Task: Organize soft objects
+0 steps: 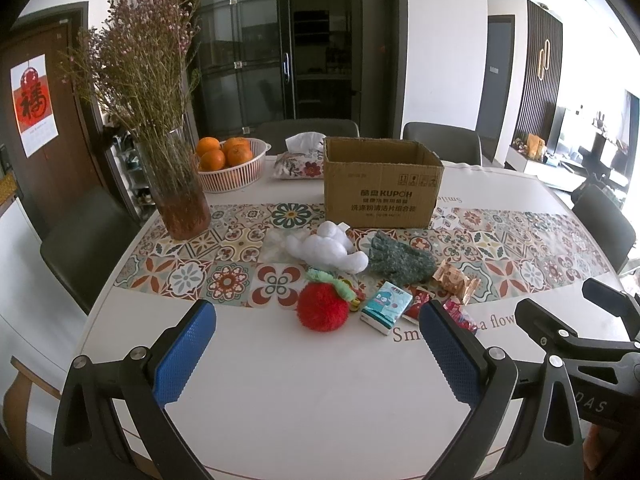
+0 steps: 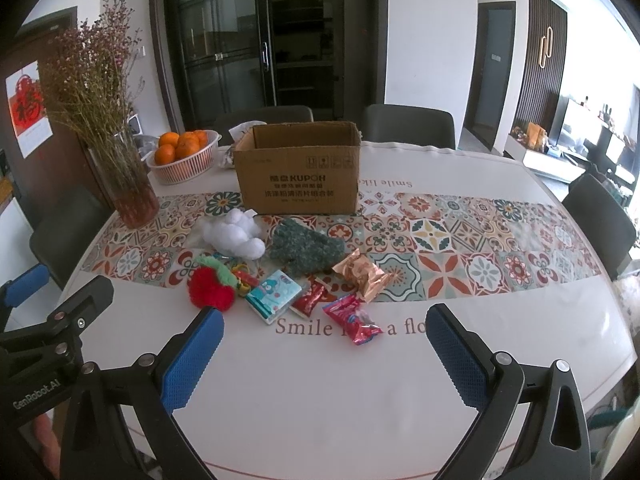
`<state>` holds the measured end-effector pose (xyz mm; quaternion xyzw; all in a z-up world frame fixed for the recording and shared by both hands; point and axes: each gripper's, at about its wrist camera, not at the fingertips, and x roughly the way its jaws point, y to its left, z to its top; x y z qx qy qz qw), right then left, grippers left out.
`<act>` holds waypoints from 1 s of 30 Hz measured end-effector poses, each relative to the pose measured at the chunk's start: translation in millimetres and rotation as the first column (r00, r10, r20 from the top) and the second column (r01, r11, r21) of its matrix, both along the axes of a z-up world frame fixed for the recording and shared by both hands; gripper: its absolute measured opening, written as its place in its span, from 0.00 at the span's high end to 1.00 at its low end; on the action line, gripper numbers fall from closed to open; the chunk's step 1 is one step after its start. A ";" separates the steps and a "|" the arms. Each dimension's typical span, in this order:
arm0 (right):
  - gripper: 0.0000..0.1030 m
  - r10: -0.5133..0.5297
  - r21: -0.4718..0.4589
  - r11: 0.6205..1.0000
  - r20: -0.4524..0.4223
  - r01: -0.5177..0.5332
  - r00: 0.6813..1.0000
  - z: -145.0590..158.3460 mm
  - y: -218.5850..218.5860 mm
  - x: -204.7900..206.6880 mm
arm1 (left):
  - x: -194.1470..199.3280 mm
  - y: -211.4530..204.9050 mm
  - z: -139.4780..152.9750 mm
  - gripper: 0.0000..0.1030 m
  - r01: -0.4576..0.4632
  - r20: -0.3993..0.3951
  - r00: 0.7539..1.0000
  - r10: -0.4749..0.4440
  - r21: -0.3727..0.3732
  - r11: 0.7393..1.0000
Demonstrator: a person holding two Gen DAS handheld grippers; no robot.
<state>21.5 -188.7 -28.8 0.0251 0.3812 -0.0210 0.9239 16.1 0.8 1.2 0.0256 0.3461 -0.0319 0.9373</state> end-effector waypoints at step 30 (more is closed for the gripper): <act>0.04 0.040 0.002 0.999 -0.120 -0.040 0.992 -50.9 -38.7 41.2 | 48.7 -55.1 -42.4 0.10 0.249 -0.086 0.966 -0.245 0.037 0.968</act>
